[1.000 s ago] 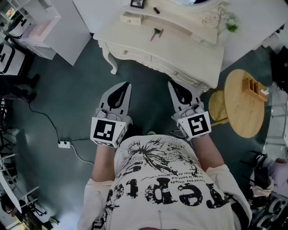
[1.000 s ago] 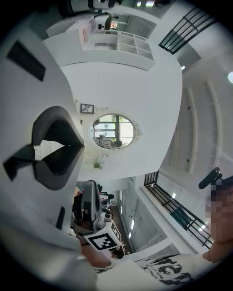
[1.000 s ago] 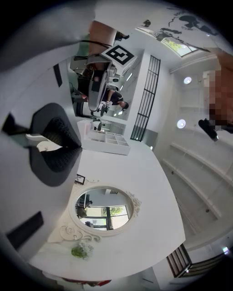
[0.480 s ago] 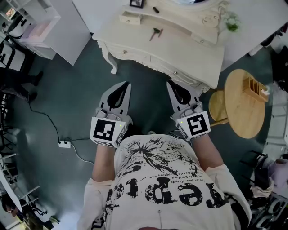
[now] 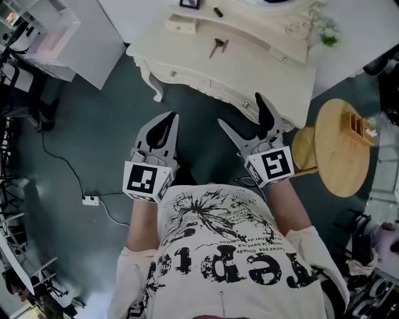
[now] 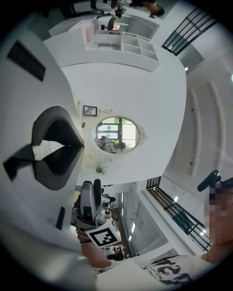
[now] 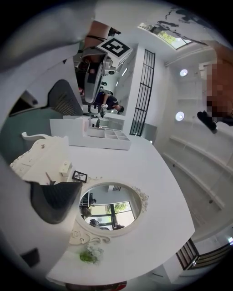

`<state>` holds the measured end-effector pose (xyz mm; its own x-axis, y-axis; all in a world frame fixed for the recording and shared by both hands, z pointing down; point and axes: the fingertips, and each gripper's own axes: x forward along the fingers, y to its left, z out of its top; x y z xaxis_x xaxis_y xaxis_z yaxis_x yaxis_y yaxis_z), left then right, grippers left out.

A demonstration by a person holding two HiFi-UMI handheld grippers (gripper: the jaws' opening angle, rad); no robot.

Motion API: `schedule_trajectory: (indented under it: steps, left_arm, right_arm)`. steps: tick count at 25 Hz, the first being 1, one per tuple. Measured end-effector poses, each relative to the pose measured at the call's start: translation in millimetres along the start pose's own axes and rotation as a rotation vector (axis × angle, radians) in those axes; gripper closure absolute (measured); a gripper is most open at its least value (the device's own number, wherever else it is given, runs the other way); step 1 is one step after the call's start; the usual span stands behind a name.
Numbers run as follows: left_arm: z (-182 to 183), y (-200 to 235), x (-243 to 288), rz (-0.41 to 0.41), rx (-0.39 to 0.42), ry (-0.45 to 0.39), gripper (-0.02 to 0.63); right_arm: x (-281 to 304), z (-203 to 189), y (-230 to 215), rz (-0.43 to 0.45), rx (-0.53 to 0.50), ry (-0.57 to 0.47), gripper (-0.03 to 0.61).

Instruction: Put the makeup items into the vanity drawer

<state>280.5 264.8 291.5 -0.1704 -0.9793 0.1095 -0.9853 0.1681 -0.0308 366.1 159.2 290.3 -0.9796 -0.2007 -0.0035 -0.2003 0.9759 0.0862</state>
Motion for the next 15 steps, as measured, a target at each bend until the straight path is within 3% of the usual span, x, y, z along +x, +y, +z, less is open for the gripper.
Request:
schedule_trajectory:
  steps: [7,15]
  left_arm:
    - [-12,78,51,-0.040,0.013,0.004,0.601]
    - [-1,236,152,-0.172,0.017,0.012,0.601]
  right_arm:
    - [91,-19,-20,-0.051,0.019,0.043,0.118]
    - [261,-24,-51,-0.190,0.055,0.099,0.118]
